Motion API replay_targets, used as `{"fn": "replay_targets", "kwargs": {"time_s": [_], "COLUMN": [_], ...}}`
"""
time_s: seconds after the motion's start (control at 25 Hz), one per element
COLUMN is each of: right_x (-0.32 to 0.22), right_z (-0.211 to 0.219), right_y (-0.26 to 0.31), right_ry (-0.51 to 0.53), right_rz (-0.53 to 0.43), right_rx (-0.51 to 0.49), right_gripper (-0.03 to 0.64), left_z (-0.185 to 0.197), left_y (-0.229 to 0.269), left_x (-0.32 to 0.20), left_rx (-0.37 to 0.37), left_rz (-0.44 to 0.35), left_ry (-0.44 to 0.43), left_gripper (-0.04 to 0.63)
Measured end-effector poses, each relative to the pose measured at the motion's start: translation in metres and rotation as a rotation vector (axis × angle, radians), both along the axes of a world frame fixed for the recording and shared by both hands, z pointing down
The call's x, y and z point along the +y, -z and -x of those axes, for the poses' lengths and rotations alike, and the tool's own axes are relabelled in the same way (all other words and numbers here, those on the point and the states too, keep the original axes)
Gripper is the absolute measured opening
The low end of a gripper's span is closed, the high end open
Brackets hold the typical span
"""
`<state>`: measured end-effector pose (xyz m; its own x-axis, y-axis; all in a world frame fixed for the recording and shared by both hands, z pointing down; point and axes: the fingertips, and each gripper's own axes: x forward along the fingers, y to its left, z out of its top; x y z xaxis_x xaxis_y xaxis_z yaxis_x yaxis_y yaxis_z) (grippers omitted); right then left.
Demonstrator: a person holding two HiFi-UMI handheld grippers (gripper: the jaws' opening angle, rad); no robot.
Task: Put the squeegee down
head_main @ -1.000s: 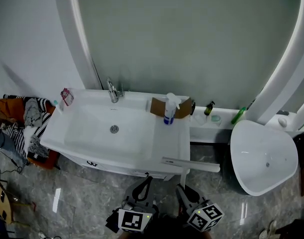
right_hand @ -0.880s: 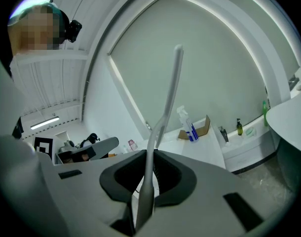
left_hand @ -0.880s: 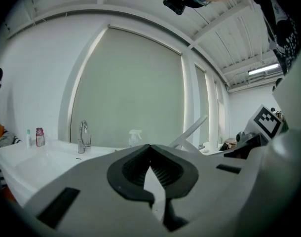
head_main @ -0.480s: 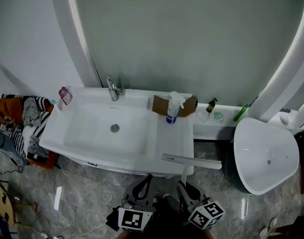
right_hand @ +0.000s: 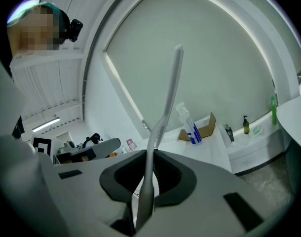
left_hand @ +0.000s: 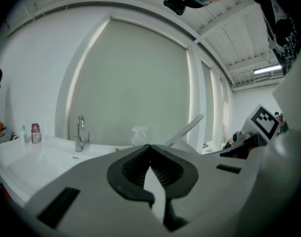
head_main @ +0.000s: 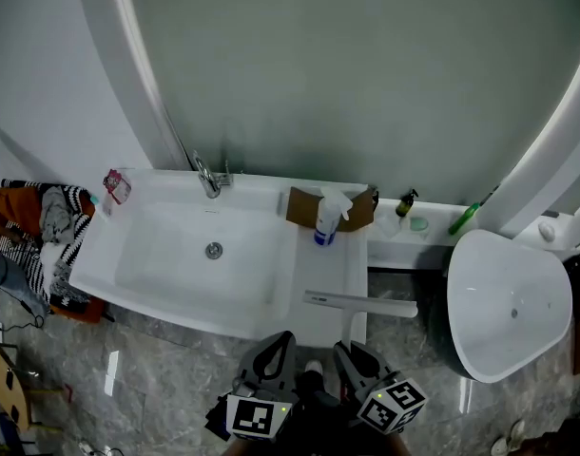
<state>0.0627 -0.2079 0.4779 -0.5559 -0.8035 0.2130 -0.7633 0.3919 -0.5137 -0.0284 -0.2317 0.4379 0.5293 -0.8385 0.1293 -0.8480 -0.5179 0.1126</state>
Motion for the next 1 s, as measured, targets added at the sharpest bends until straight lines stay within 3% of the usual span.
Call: {"fn": "replay_targets", "kwargs": {"time_s": [0.16, 0.48, 1.0], "right_x": [-0.020, -0.039, -0.056], "right_z": [-0.011, -0.033, -0.025], "right_y": [-0.002, -0.016, -0.012], "right_ry": [0.020, 0.030, 0.009], "right_rz": [0.001, 0.034, 0.038], "right_rx": [0.005, -0.021, -0.026], "right_gripper": [0.052, 0.052, 0.052], "left_z": [-0.007, -0.022, -0.016], "left_y": [0.000, -0.007, -0.007], "left_x": [-0.019, -0.041, -0.052], "left_rx": [-0.012, 0.035, 0.005], "left_rz": [0.019, -0.010, 0.022], "left_ry": [0.021, 0.070, 0.032], "left_gripper": [0.005, 0.005, 0.005]}}
